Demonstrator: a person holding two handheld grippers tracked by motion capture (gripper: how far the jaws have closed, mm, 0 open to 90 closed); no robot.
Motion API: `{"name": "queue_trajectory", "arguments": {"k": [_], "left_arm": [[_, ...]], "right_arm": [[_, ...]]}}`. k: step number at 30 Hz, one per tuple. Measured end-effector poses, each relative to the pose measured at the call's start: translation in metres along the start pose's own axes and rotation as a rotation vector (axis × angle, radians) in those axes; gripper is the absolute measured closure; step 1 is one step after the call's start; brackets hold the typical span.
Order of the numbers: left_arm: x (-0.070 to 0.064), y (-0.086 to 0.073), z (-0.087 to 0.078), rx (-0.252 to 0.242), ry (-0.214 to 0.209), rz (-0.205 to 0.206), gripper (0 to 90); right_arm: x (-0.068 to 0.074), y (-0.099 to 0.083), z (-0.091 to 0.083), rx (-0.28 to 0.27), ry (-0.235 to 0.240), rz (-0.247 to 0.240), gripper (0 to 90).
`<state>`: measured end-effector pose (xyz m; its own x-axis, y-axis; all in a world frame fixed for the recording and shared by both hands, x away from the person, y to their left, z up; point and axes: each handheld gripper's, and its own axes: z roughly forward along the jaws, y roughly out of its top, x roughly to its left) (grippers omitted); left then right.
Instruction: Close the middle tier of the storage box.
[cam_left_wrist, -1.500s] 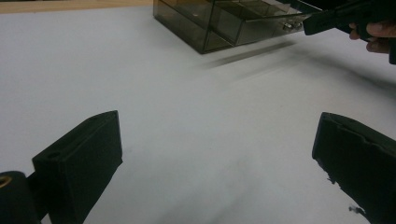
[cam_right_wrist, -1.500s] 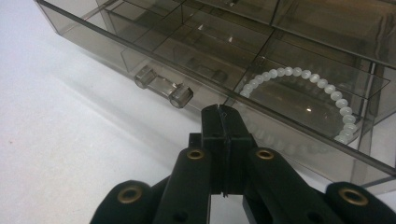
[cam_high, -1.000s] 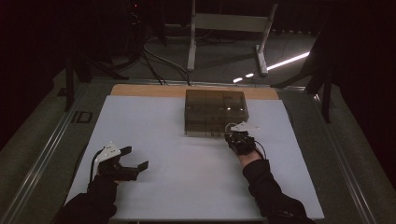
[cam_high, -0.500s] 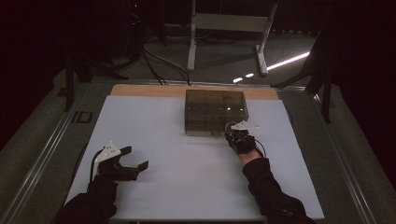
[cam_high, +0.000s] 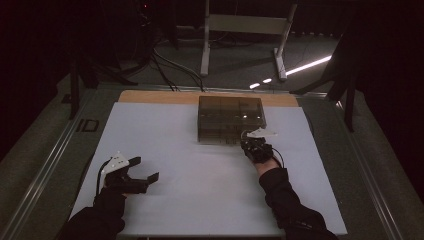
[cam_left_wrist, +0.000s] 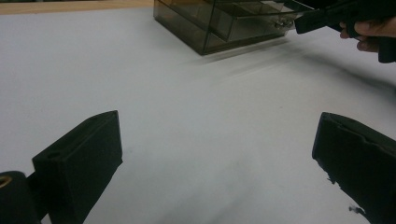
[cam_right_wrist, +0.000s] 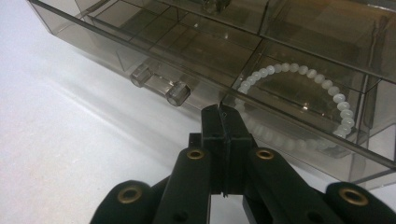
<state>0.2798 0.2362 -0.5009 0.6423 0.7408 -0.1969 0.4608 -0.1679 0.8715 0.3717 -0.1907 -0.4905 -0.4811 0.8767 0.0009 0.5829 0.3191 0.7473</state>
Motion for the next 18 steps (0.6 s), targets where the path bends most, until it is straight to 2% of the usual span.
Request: {"name": "queue_trajectory", "arguments": {"k": [18], "left_arm": [[-0.0002,0.0,0.0,0.0,0.0,0.001,3.2]], "right_arm": [[-0.0023,0.0032,0.0063,0.004,-0.007,0.01,90.0]]}}
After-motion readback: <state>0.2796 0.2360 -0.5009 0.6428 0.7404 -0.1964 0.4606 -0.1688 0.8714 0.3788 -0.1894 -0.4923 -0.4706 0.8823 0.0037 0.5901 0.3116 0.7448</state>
